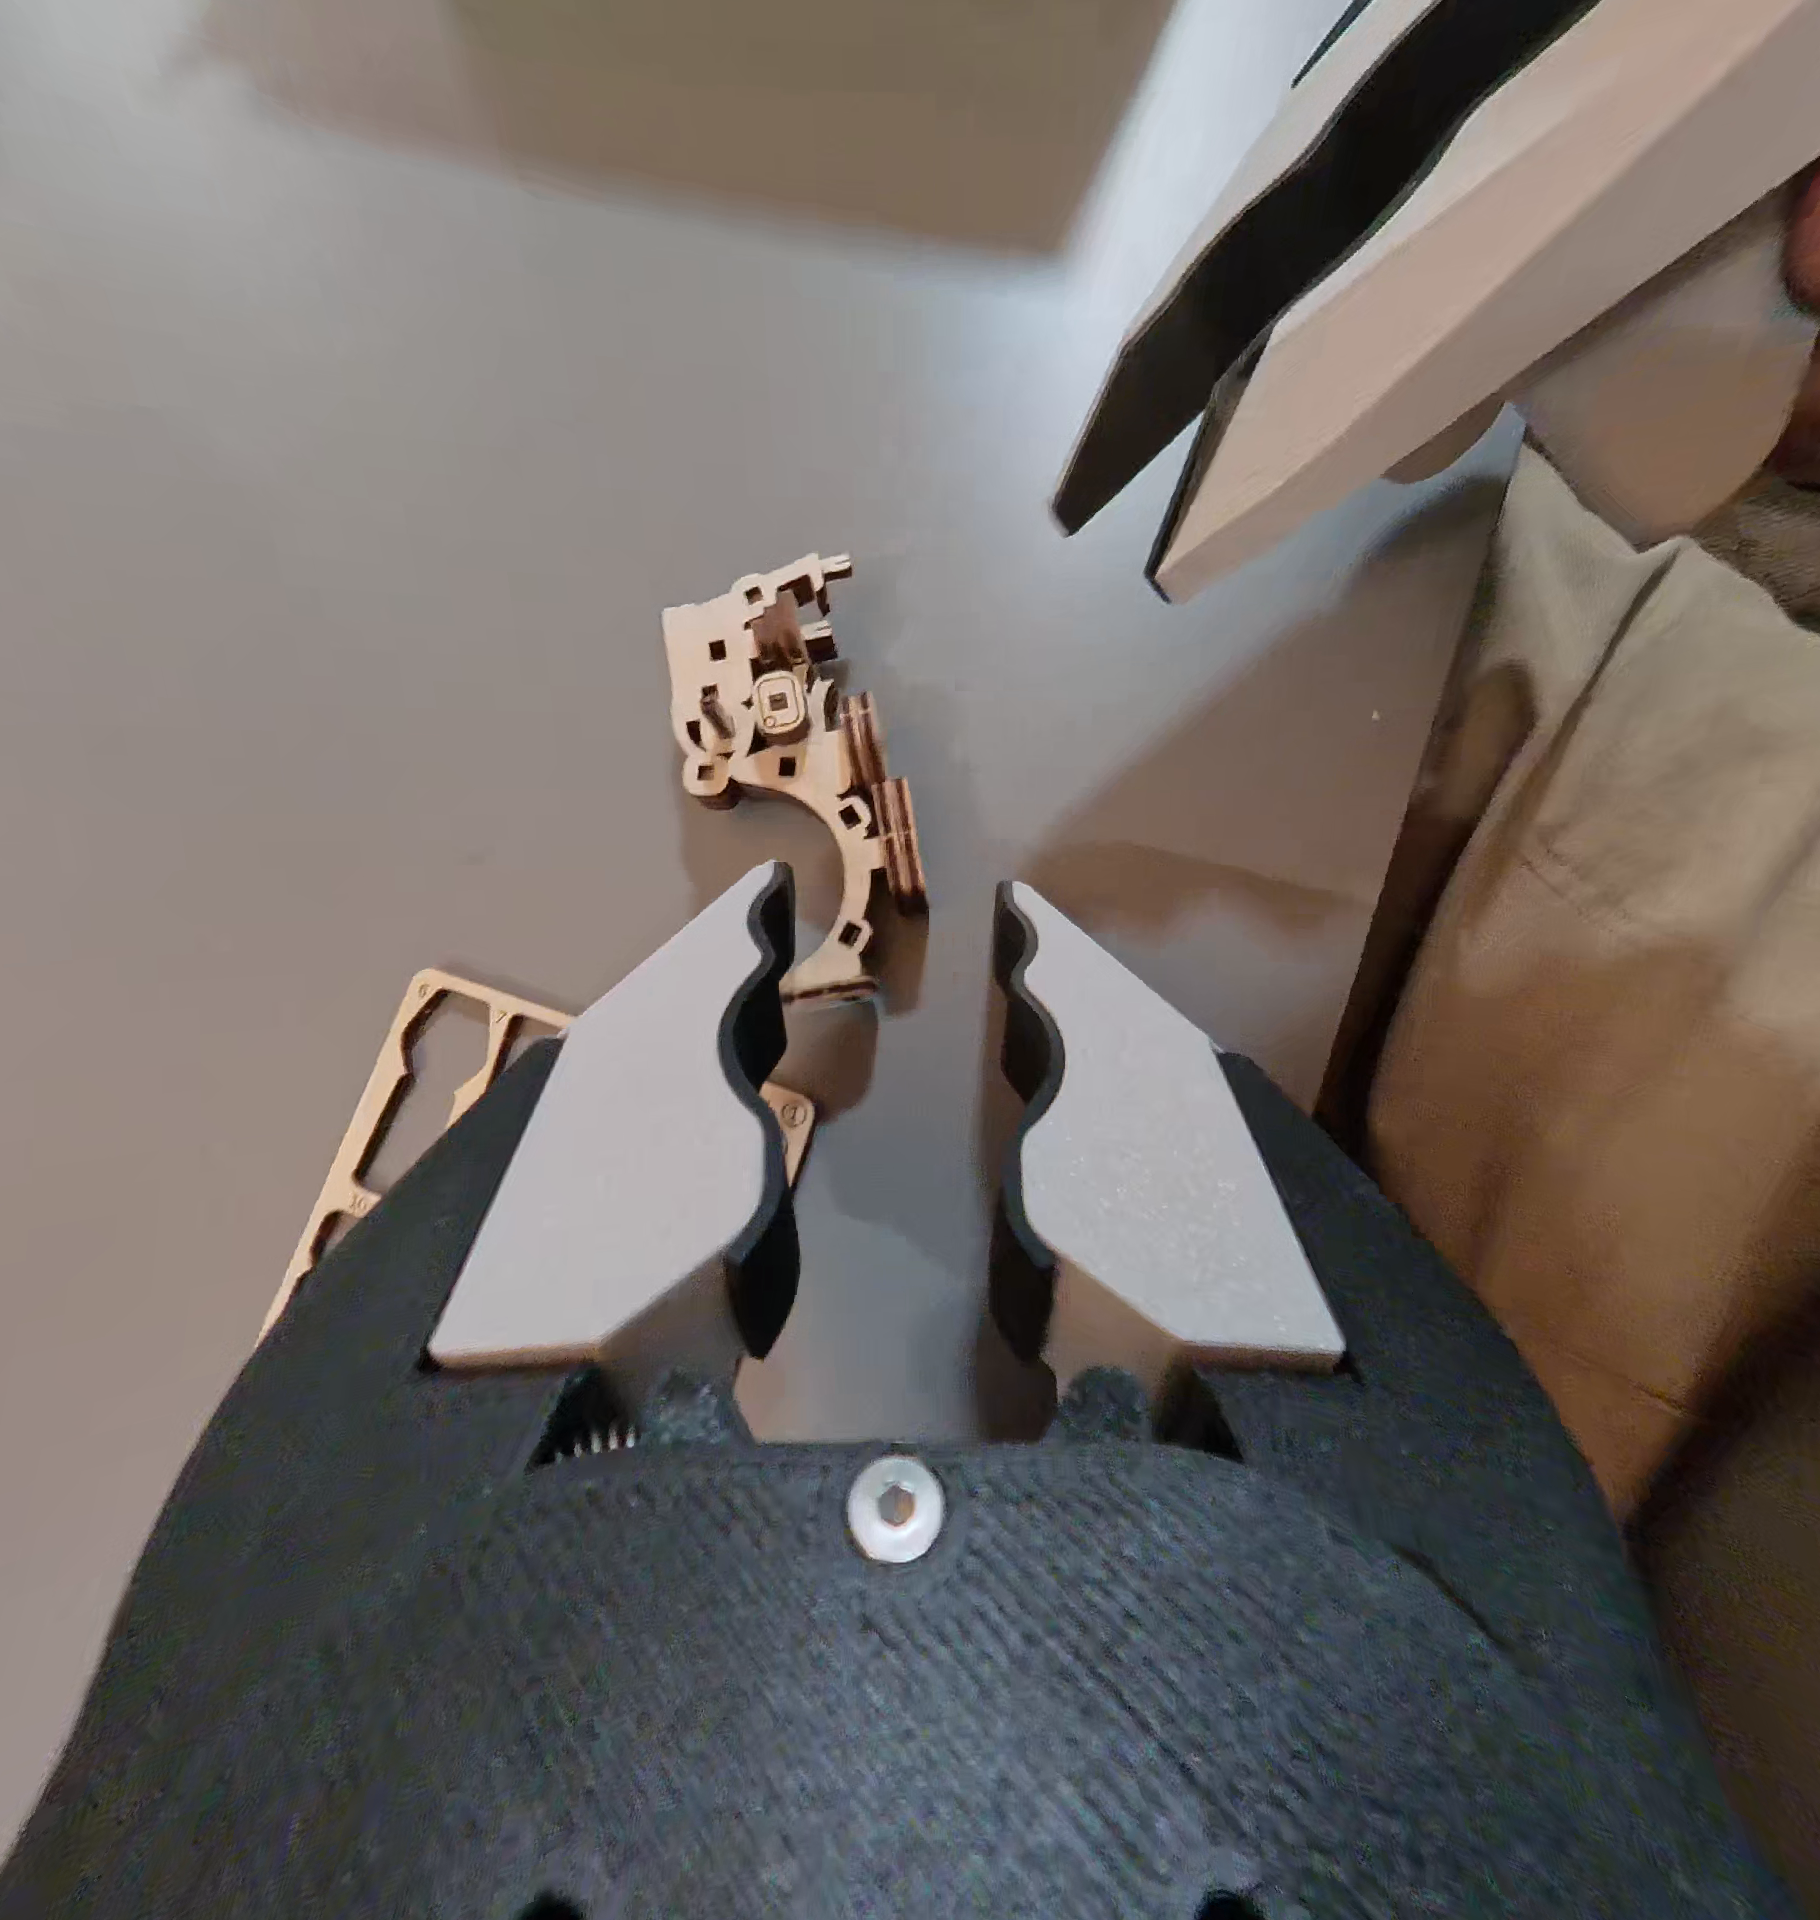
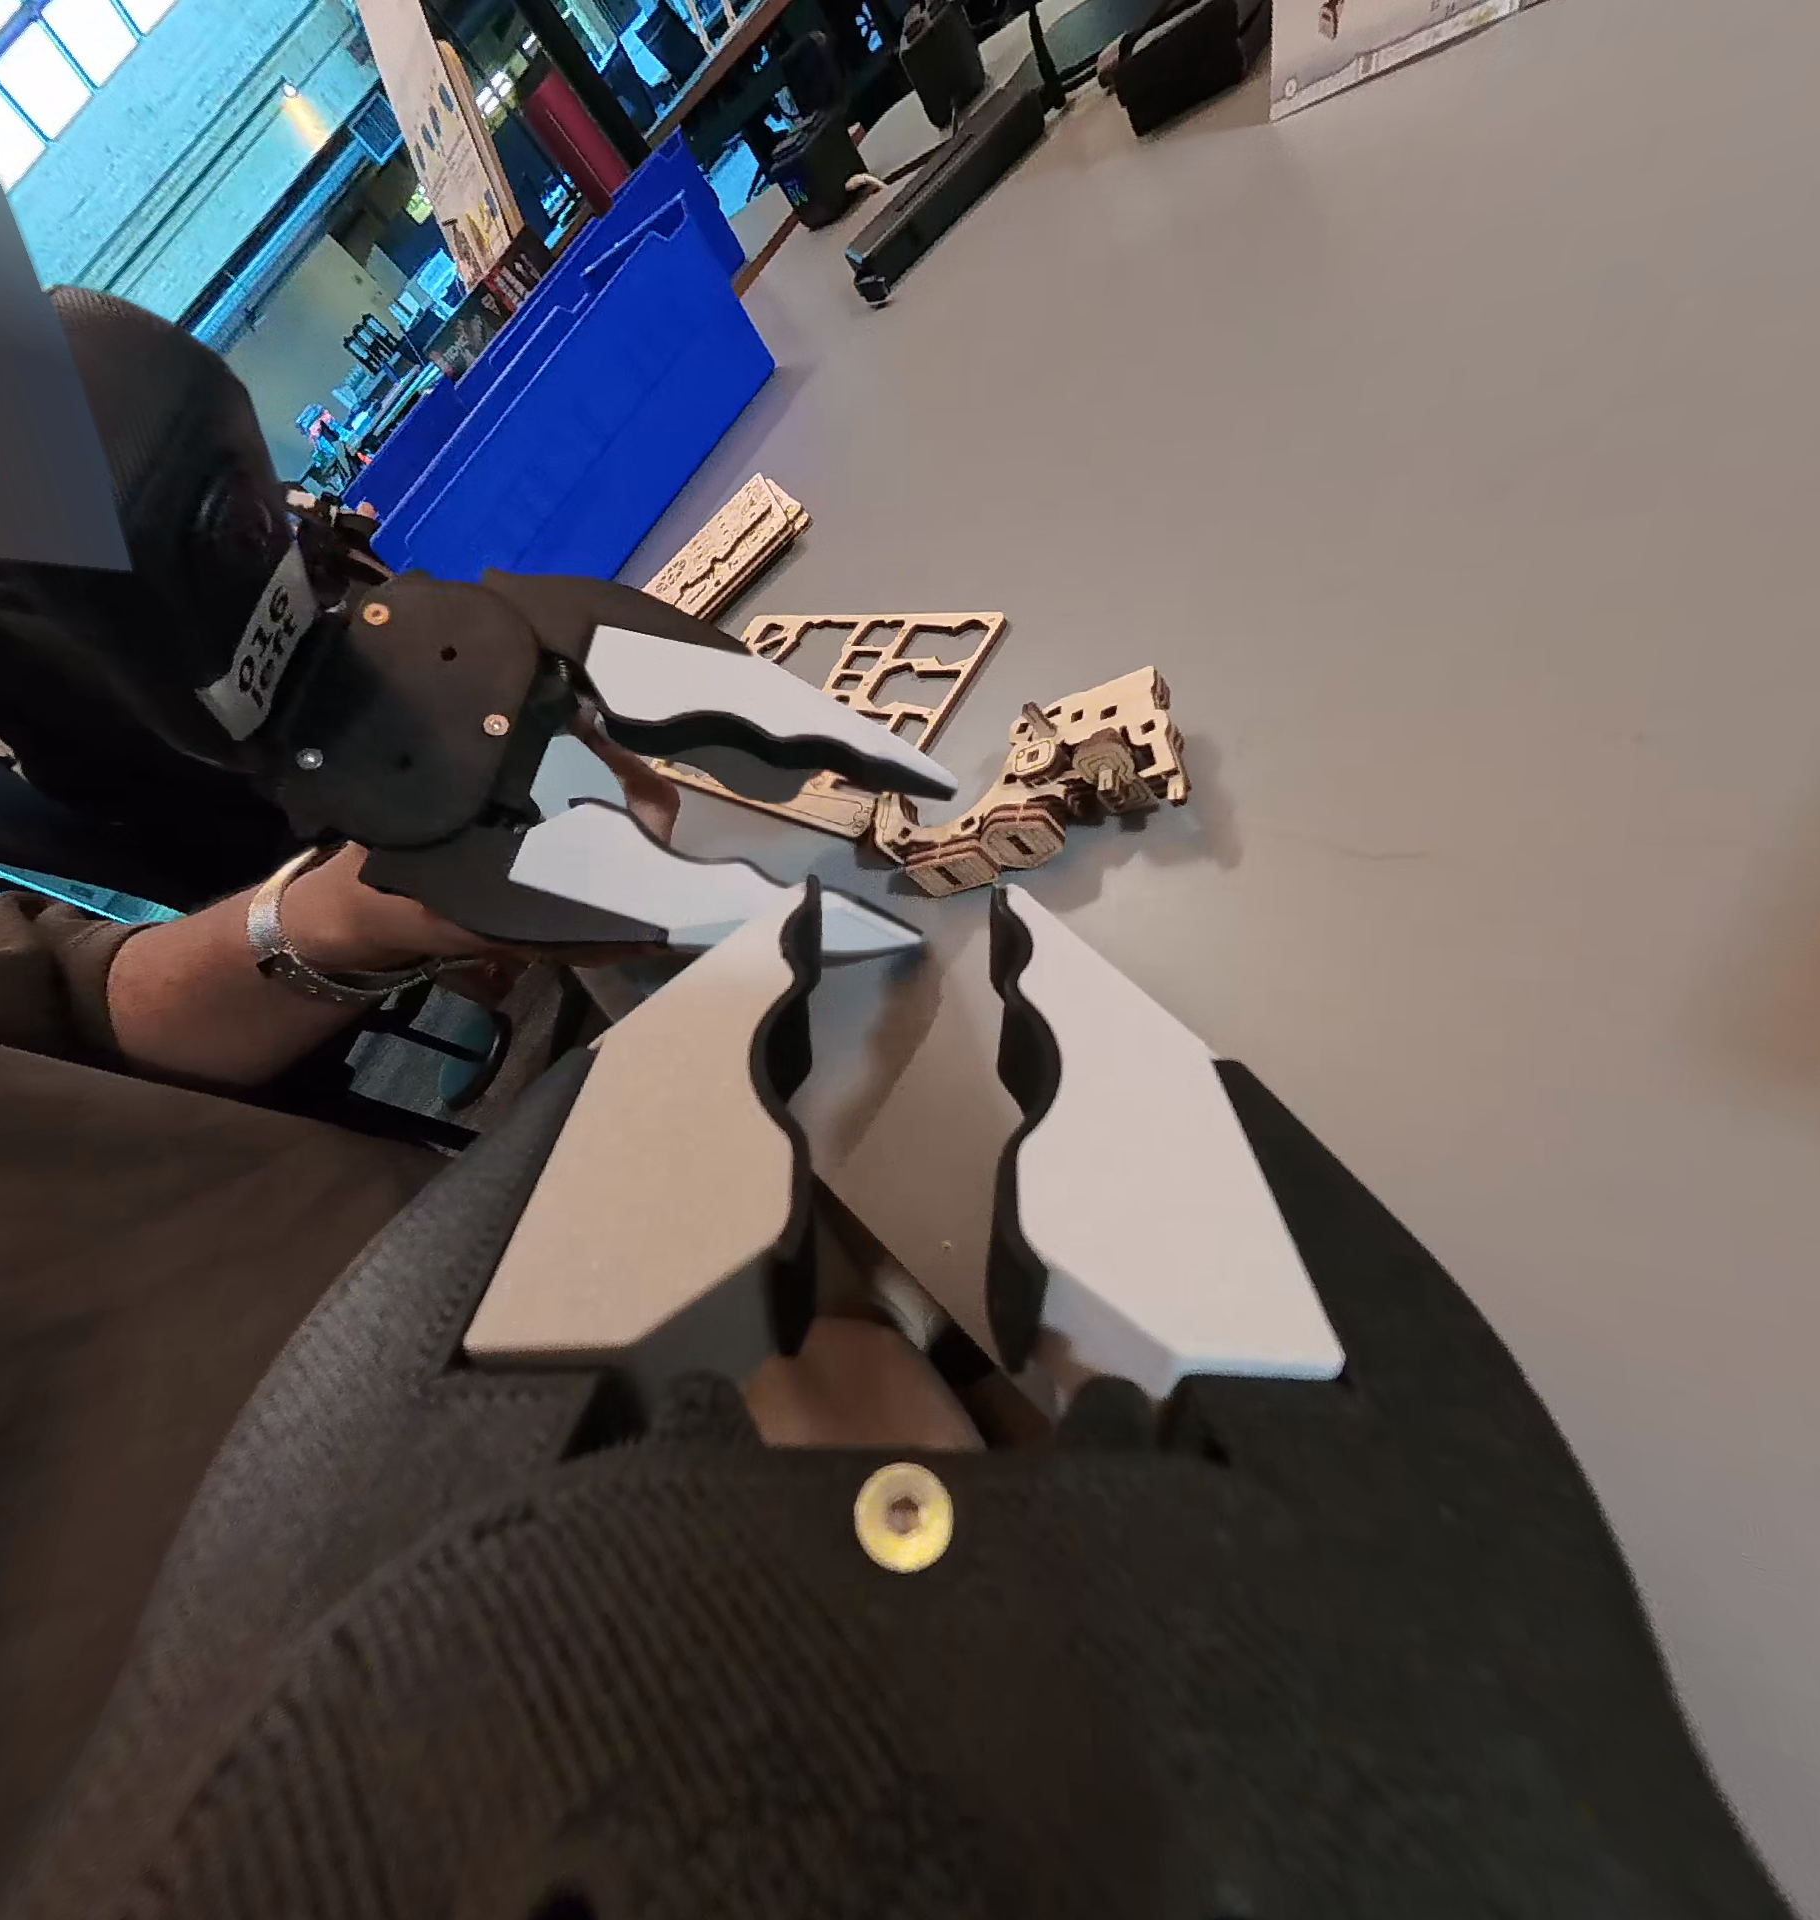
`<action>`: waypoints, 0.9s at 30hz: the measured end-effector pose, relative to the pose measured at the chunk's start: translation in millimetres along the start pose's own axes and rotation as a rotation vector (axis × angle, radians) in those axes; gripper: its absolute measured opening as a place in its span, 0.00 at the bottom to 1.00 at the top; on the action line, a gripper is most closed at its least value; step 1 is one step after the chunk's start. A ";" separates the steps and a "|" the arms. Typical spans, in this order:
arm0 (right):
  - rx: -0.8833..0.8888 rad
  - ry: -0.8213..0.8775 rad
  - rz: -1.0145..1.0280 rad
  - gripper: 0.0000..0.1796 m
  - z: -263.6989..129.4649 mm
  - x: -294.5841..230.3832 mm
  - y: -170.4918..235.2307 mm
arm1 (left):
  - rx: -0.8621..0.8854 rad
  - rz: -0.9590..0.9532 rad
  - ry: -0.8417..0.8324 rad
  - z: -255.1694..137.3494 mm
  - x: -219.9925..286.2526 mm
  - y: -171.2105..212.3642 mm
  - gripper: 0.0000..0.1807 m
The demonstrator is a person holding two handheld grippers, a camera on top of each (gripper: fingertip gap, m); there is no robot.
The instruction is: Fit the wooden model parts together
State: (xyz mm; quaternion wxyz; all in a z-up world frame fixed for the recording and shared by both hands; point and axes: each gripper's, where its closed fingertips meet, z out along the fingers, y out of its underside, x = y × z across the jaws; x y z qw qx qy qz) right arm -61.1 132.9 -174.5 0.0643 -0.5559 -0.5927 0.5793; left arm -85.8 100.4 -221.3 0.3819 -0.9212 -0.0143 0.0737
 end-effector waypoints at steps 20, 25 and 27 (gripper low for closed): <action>0.022 -0.037 -0.314 0.24 -24.8 -8.6 -16.8 | 0.323 -0.791 0.589 -37.1 -0.4 -44.6 0.07; -0.058 0.054 -0.569 0.30 -31.5 2.6 -8.1 | 0.396 -0.945 0.885 -59.1 17.2 -63.9 0.07; -0.048 0.008 -0.597 0.30 -35.4 -4.8 -8.3 | 0.387 -0.963 0.977 -63.6 25.9 -65.9 0.07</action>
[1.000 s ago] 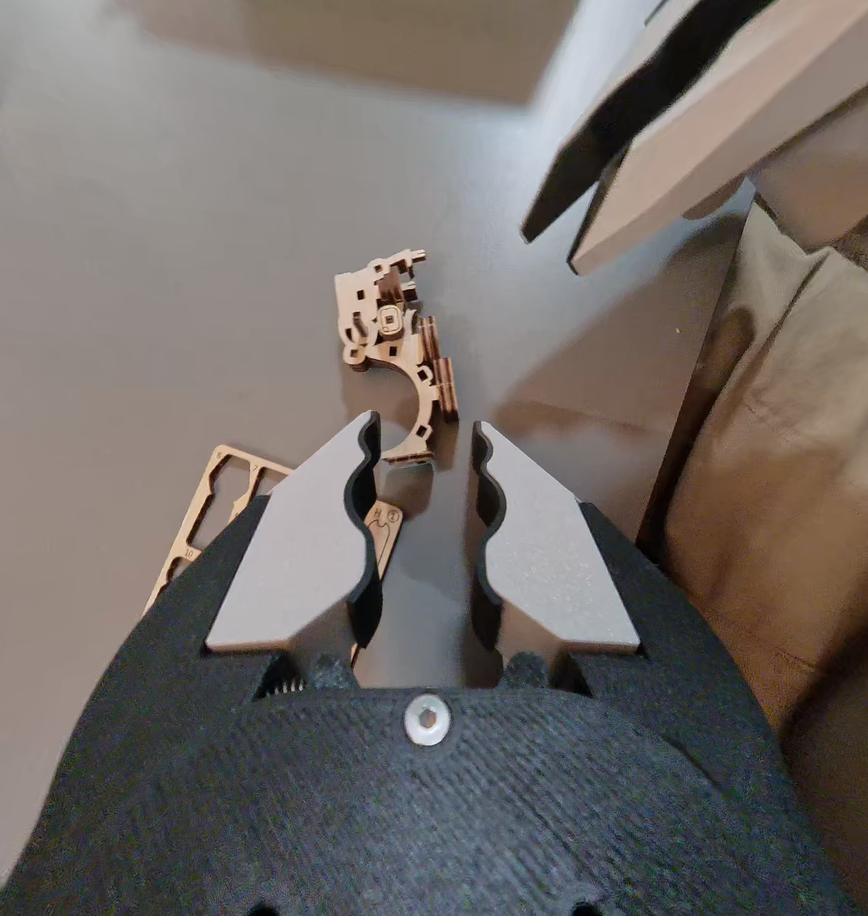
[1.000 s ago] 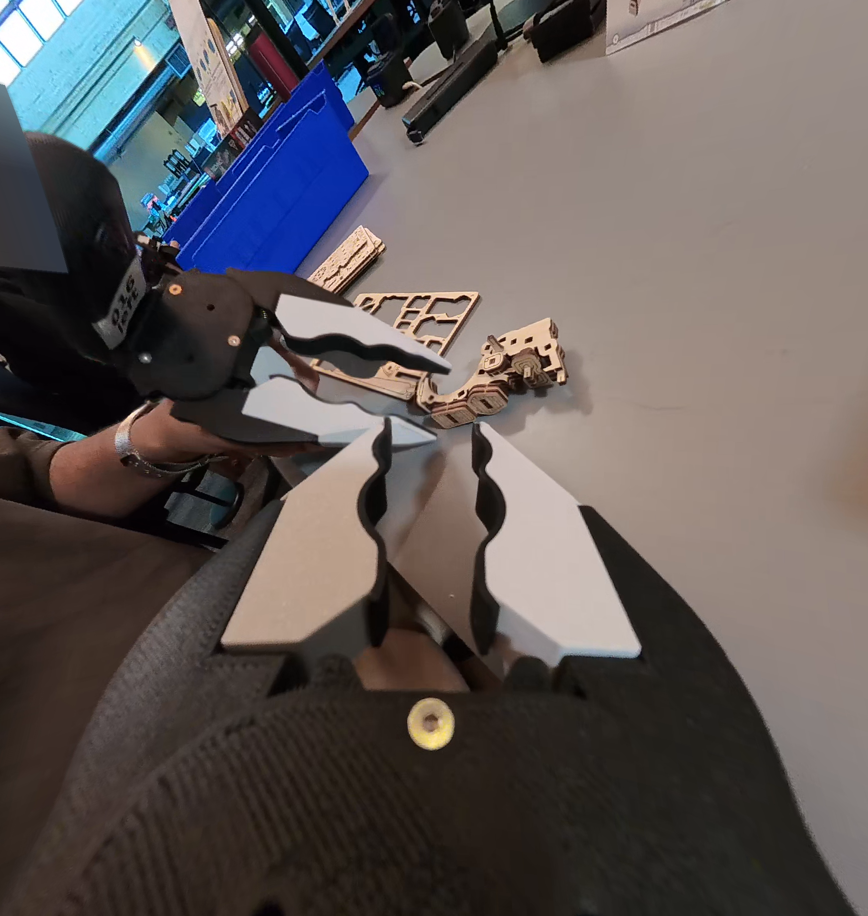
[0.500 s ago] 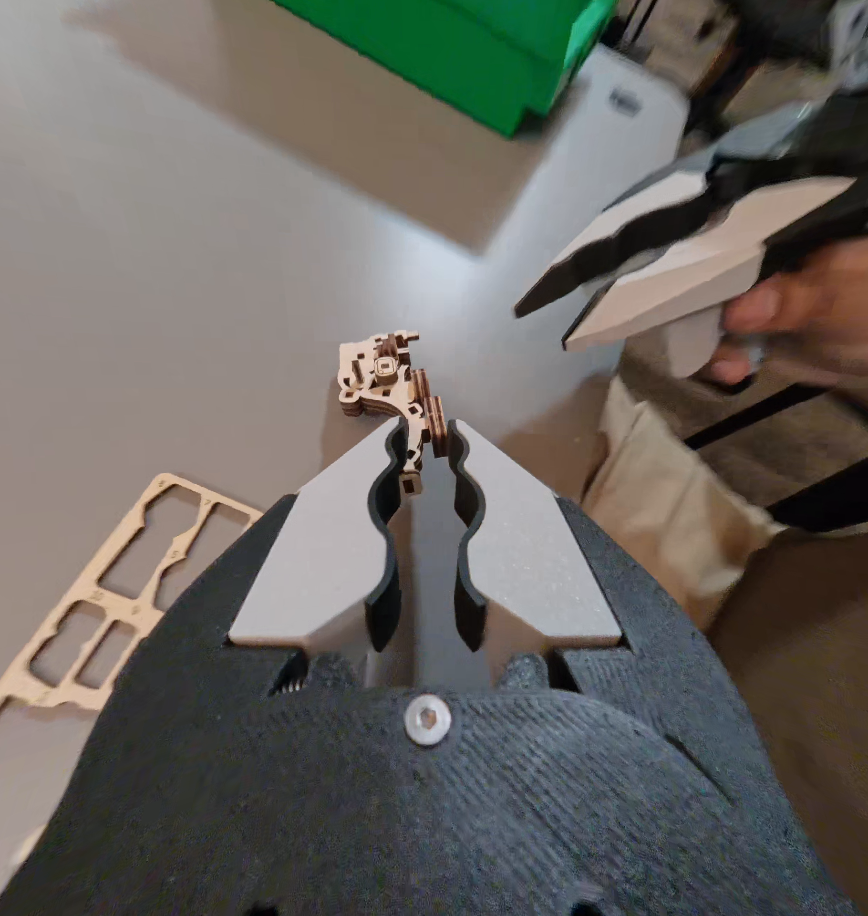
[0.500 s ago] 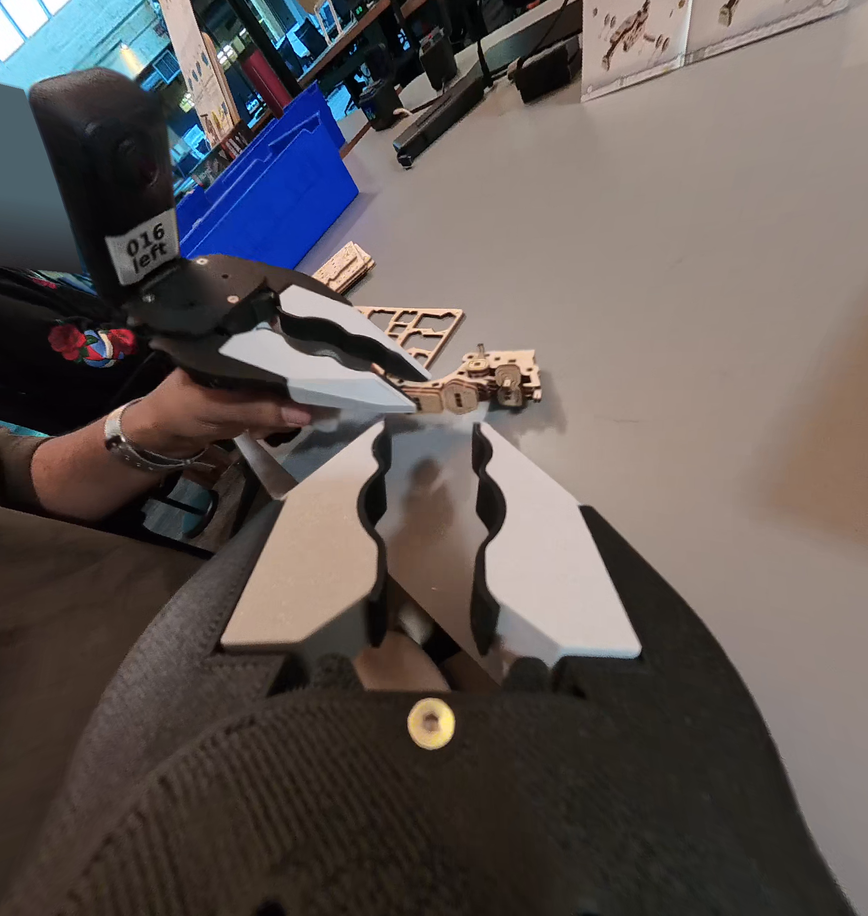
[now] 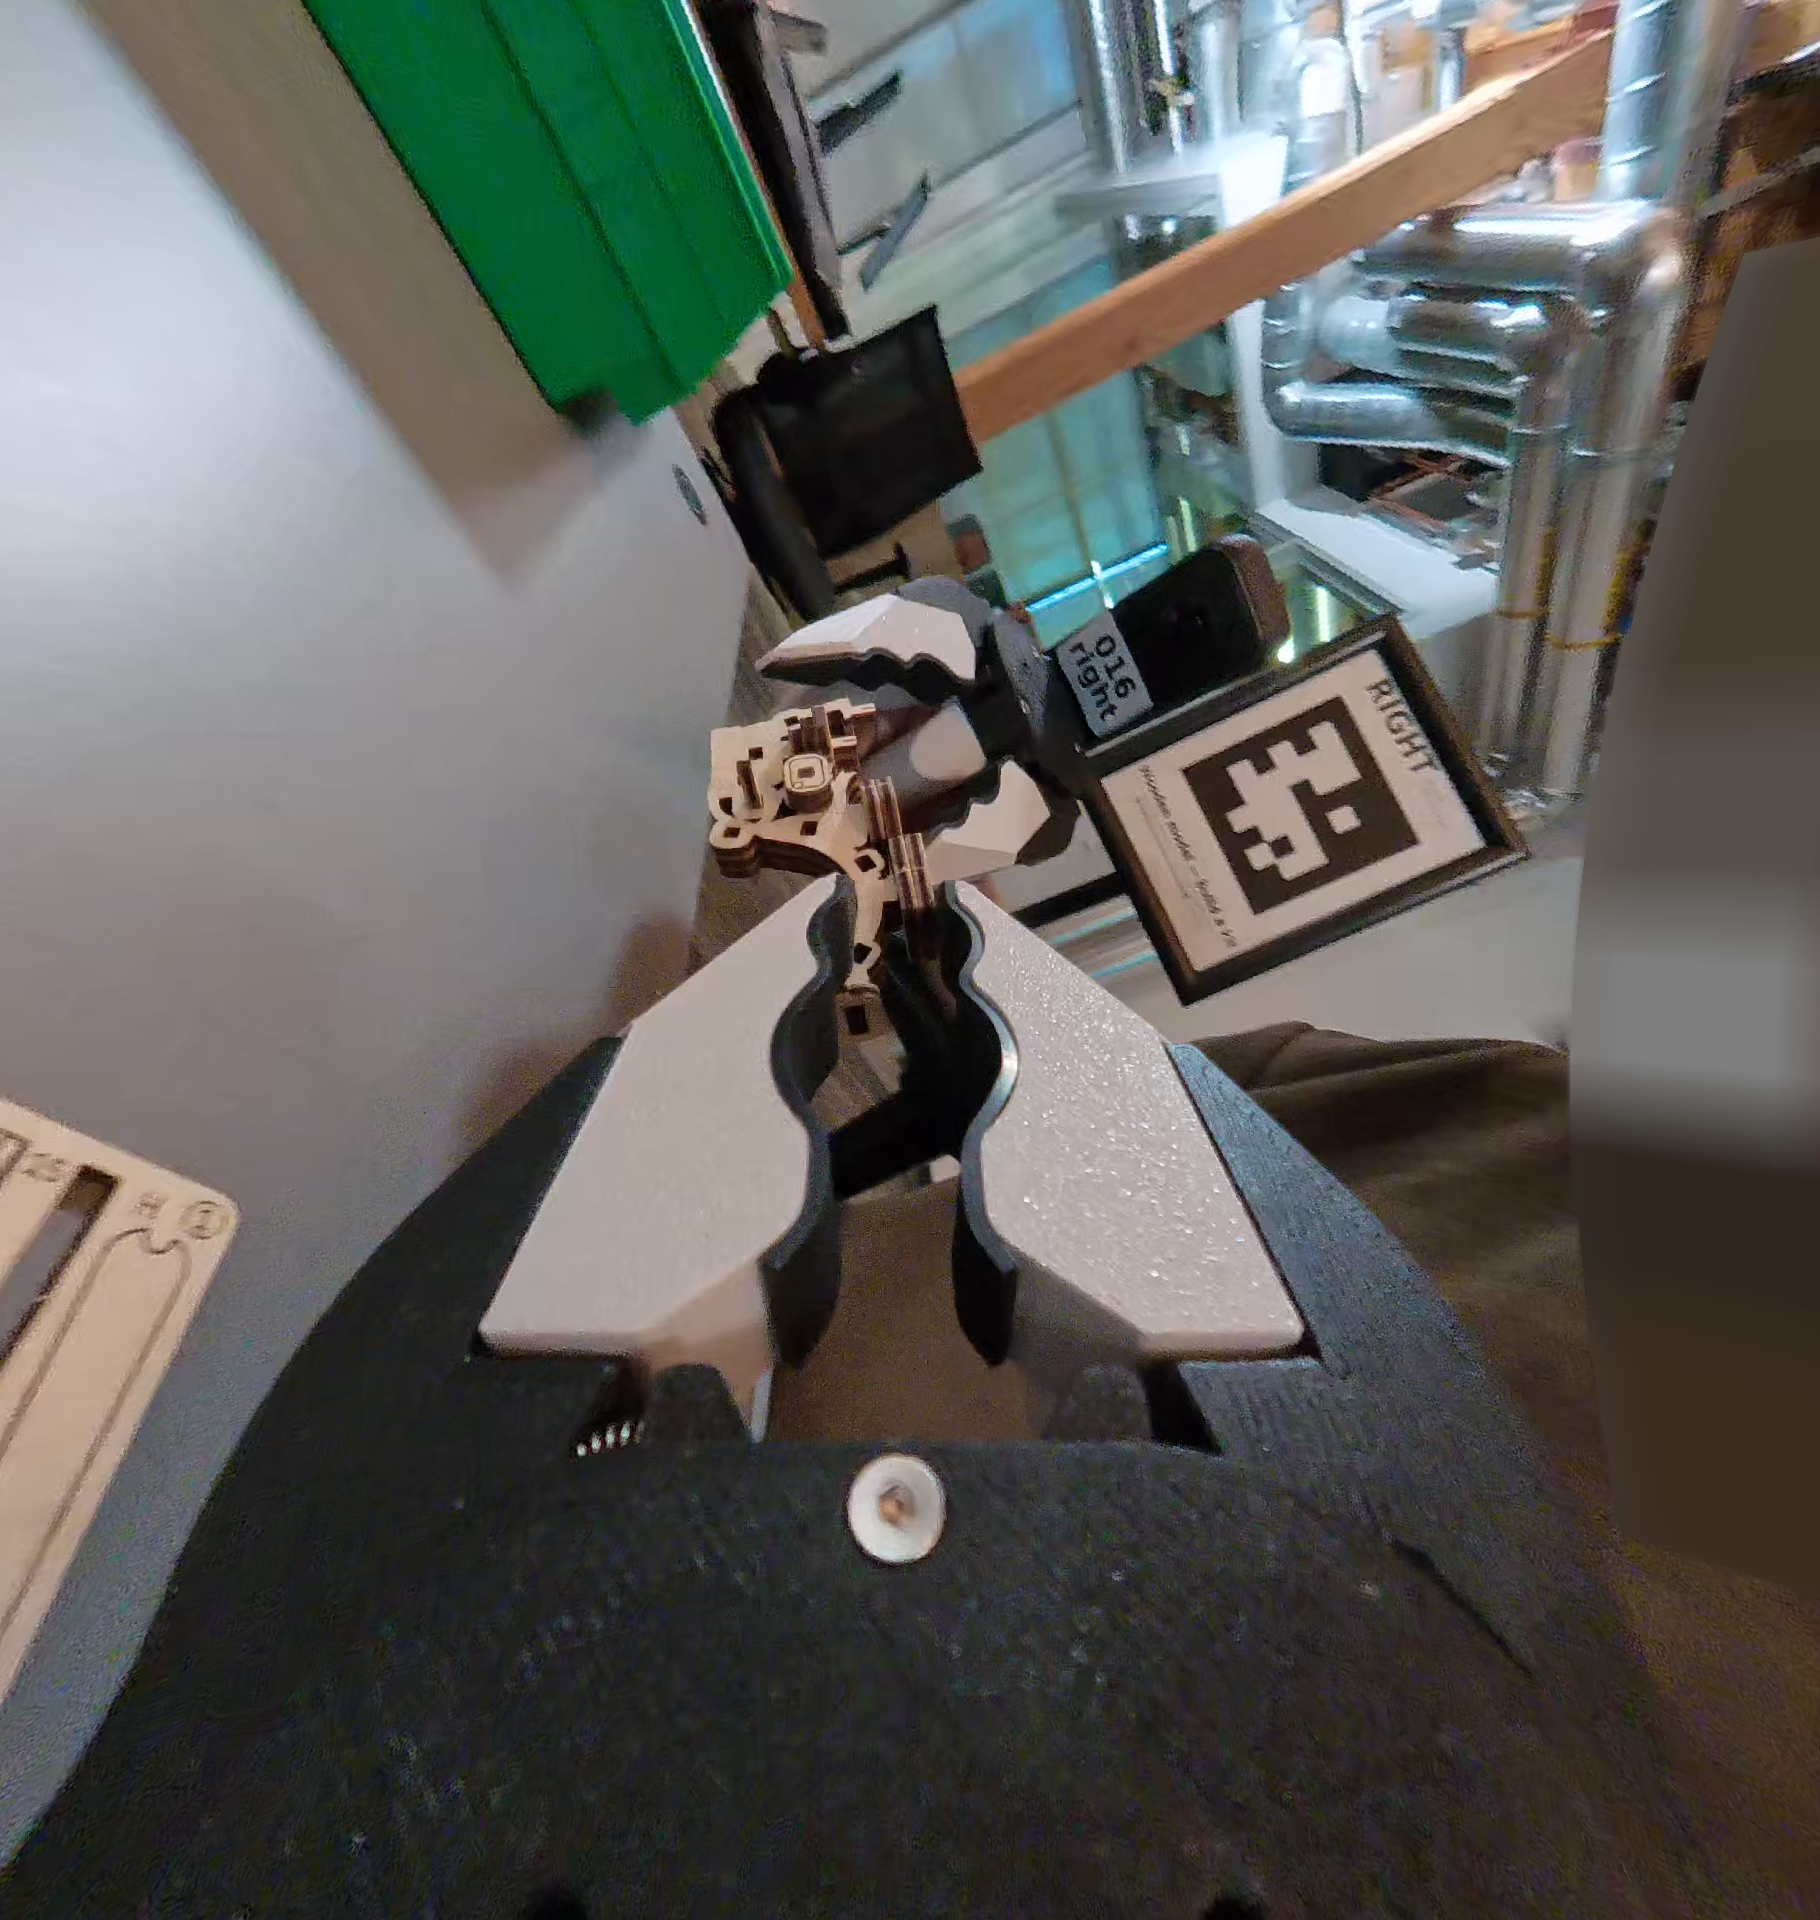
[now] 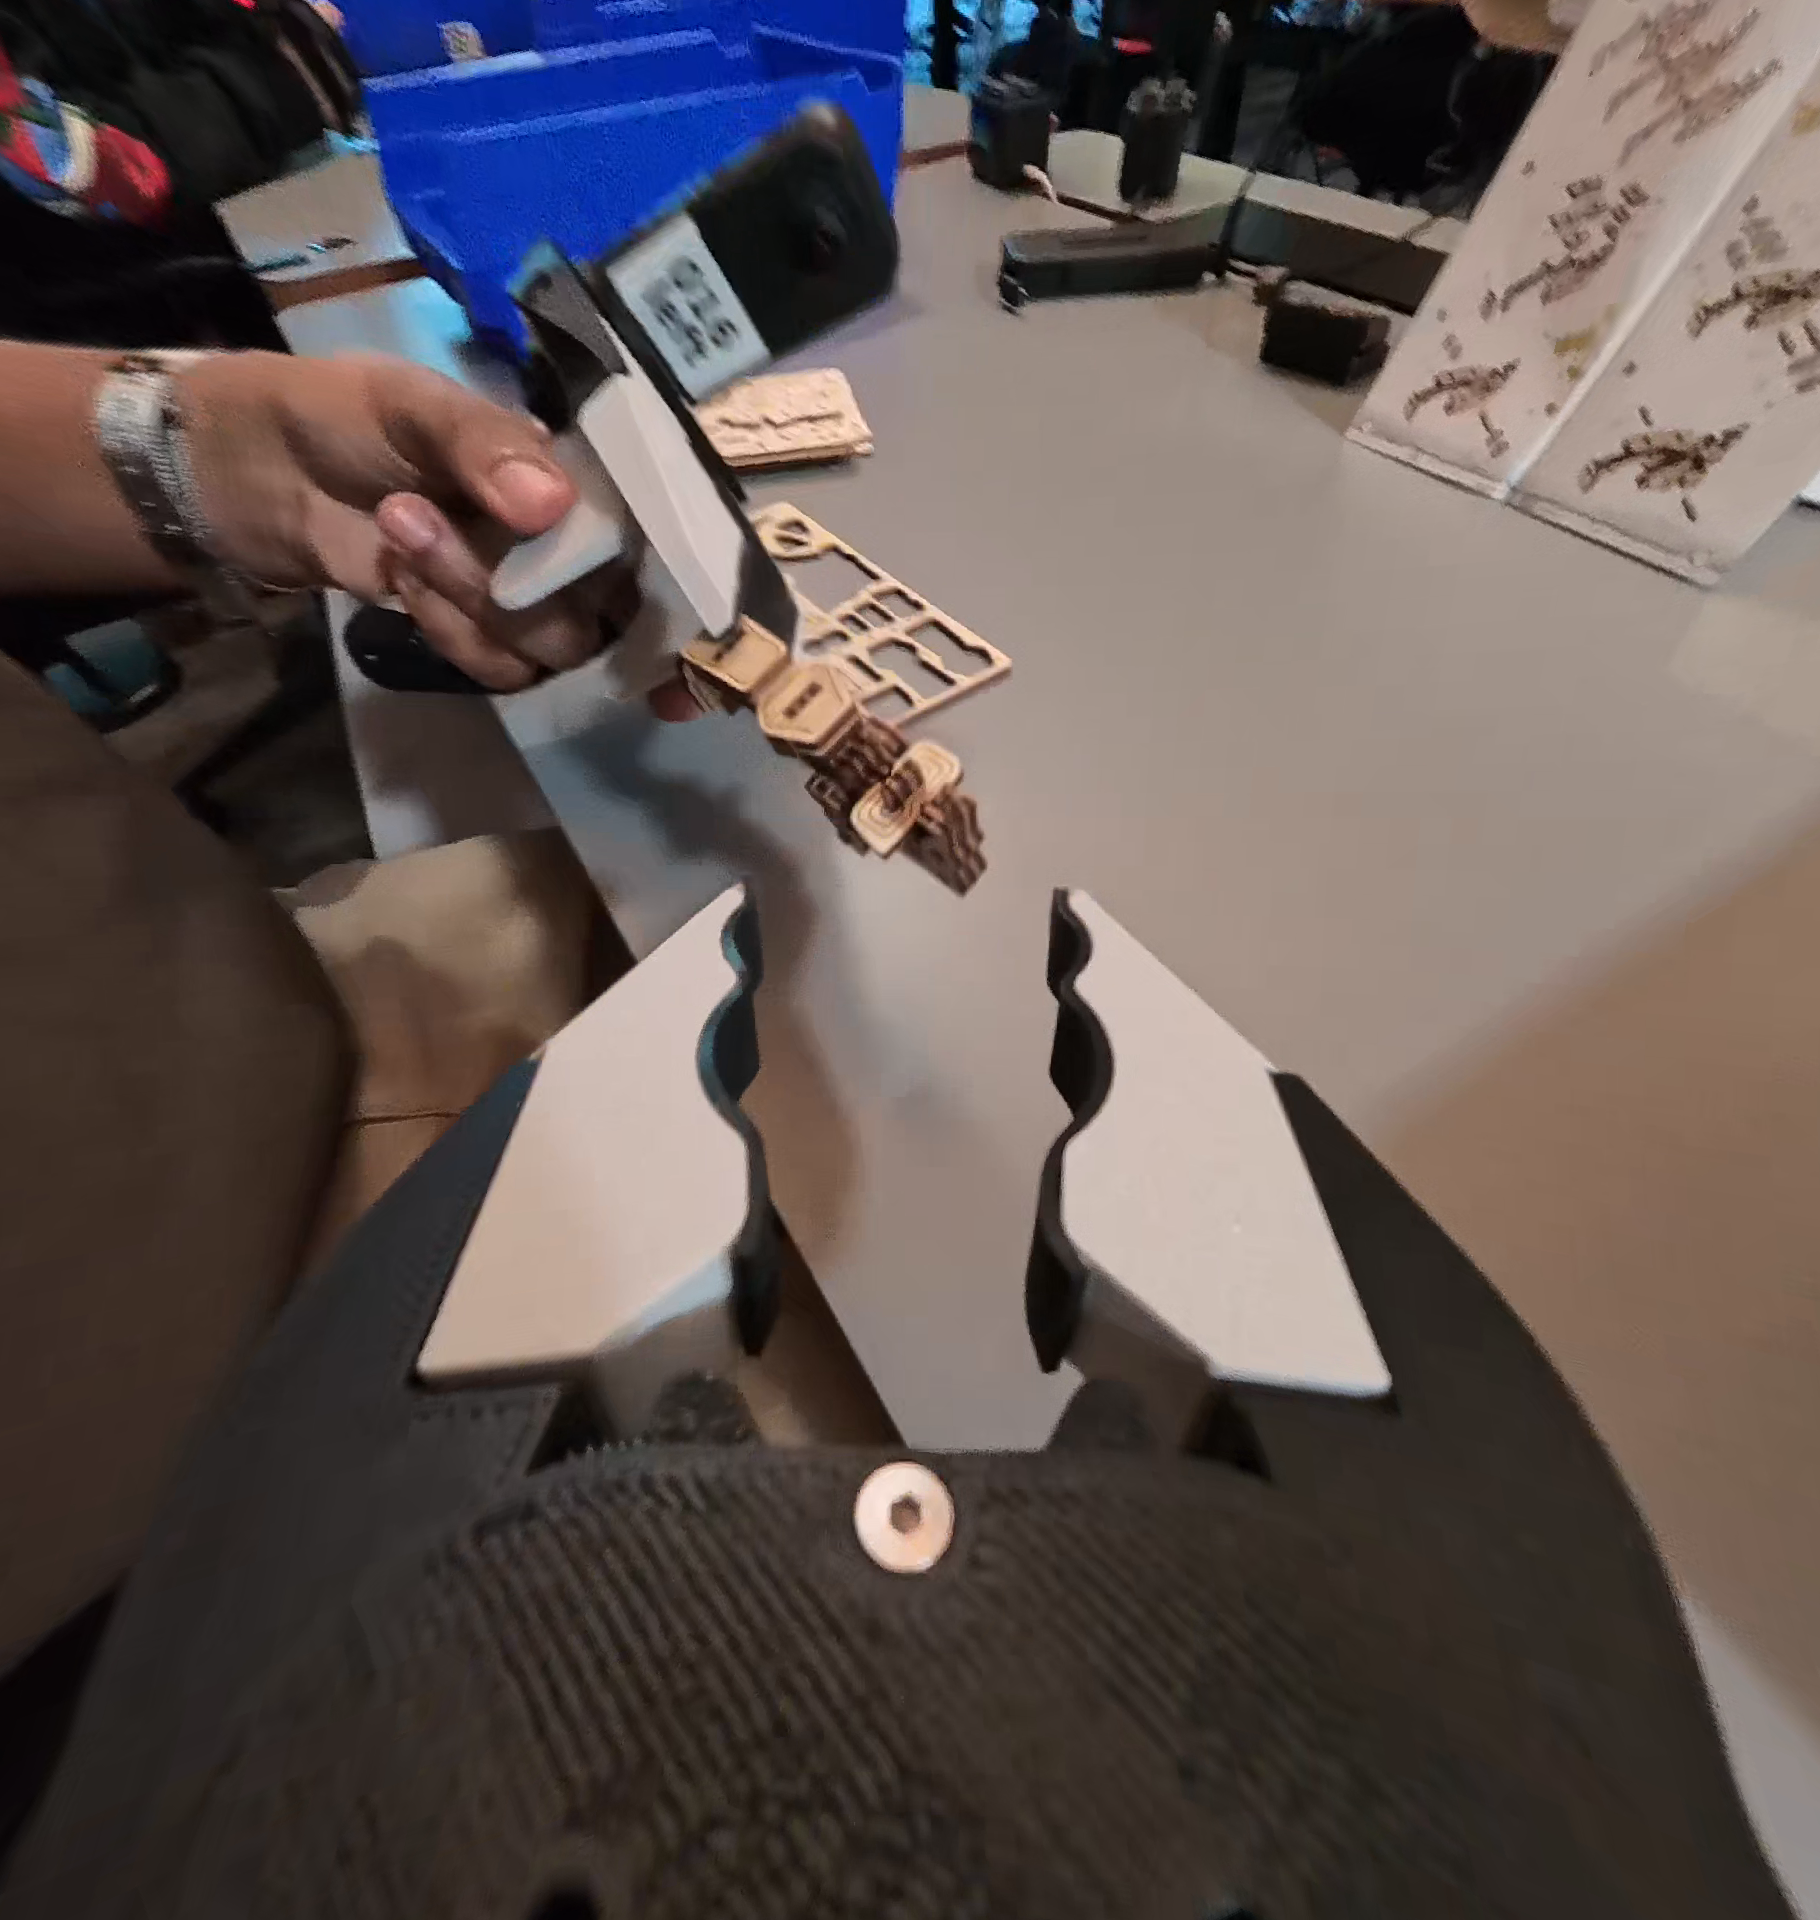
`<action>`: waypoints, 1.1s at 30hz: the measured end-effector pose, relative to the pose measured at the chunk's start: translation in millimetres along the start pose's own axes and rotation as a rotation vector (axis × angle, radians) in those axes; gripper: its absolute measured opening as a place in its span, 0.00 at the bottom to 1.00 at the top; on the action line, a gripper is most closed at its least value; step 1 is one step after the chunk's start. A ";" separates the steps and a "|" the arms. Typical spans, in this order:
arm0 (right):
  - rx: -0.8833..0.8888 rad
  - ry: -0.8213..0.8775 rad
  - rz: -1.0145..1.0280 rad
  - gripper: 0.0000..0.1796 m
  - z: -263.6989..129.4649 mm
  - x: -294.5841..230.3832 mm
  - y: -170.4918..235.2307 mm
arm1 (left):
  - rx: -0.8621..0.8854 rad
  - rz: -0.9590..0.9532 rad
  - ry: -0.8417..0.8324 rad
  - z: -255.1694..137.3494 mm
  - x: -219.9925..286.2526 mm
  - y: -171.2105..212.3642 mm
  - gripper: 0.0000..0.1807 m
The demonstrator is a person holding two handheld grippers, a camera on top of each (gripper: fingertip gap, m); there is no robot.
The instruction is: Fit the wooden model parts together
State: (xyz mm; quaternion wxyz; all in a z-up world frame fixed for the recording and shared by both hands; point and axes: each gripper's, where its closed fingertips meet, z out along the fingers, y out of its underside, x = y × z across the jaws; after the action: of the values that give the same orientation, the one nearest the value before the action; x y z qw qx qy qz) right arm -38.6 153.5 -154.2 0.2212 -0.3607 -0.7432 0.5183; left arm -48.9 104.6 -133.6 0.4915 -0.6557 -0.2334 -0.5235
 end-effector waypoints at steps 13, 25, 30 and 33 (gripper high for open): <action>0.045 -0.119 -0.139 0.12 -19.4 -22.2 -7.7 | -0.135 -0.049 0.101 5.3 11.6 22.8 0.07; 0.011 -0.145 -0.186 0.04 -13.5 -34.0 -4.4 | -0.134 -0.030 0.085 -0.3 8.0 21.8 0.15; -0.004 -0.082 0.074 0.04 -10.2 -5.3 0.8 | -0.012 0.107 -0.032 -13.3 -6.2 -1.3 0.28; -0.043 -0.108 0.290 0.04 -2.7 3.4 11.1 | 0.011 0.167 -0.056 -16.6 -6.9 -4.3 0.28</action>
State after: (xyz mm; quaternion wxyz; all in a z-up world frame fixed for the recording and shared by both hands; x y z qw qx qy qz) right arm -35.5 160.0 -163.7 0.0961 -0.4404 -0.7052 0.5473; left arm -62.4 93.0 -138.7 0.5303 -0.6844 -0.1946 -0.4610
